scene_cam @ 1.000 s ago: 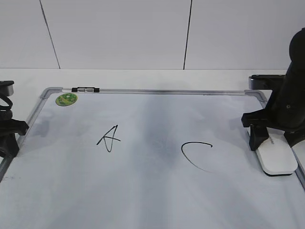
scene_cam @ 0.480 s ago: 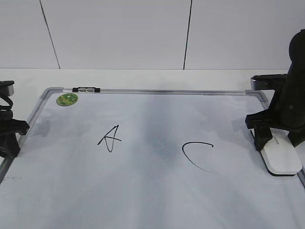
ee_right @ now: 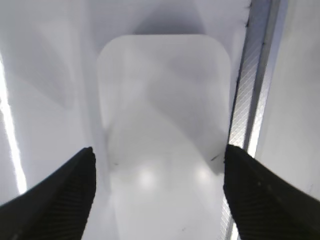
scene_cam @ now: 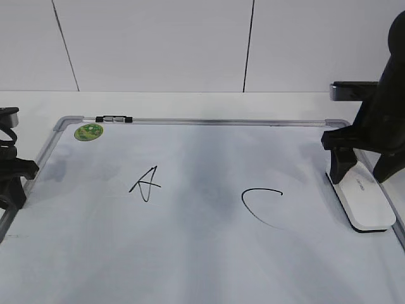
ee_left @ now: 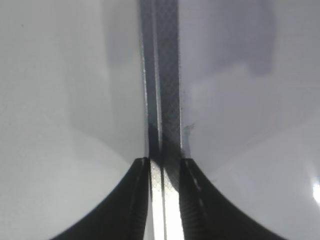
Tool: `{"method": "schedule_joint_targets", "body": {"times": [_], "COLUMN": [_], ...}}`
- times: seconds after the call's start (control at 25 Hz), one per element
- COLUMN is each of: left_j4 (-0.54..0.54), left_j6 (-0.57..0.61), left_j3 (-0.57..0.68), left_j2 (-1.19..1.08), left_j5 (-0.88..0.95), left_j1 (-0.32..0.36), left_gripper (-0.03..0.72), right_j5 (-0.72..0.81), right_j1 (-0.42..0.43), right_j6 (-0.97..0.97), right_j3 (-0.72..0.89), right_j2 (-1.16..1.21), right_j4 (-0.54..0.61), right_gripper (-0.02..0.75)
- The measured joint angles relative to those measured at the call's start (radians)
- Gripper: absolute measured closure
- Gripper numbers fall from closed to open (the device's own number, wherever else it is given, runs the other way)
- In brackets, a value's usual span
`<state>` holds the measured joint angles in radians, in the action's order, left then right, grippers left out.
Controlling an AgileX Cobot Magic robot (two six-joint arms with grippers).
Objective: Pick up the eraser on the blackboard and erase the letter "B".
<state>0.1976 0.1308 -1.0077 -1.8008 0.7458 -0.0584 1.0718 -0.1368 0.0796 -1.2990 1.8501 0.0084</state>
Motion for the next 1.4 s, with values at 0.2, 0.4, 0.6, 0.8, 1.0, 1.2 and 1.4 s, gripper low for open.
{"method": "schedule_joint_targets", "body": {"times": [0.2, 0.4, 0.6, 0.8, 1.0, 1.2, 1.4], "left_j4": [0.002, 0.004, 0.005, 0.007, 0.004, -0.008, -0.001], "left_j6": [0.000, 0.001, 0.001, 0.016, 0.020, 0.022, 0.022], "left_j3": [0.000, -0.004, -0.064, -0.141, -0.204, -0.281, -0.307], "left_j2": [0.000, 0.000, -0.001, -0.001, 0.098, 0.265, 0.453], "left_j5": [0.010, 0.020, 0.073, 0.153, 0.194, 0.206, 0.219], "left_j1": [0.000, 0.000, 0.000, 0.000, 0.000, 0.000, 0.000], "left_gripper": [0.421, 0.228, 0.153, 0.128, 0.125, 0.124, 0.124], "right_j5": [0.050, 0.071, 0.031, 0.025, 0.025, 0.047, 0.083], "right_j1": [0.000, 0.000, 0.000, 0.000, 0.000, 0.000, 0.000], "right_j6": [-0.009, -0.009, -0.009, -0.011, -0.017, -0.019, -0.019], "right_j3": [-0.053, -0.055, -0.055, -0.055, -0.089, -0.179, -0.247], "right_j2": [0.000, -0.005, -0.076, -0.134, -0.216, -0.318, -0.441], "right_j4": [-0.008, -0.037, -0.044, -0.044, -0.024, -0.020, -0.008], "right_gripper": [0.121, 0.121, 0.121, 0.121, 0.121, 0.122, 0.124]}}
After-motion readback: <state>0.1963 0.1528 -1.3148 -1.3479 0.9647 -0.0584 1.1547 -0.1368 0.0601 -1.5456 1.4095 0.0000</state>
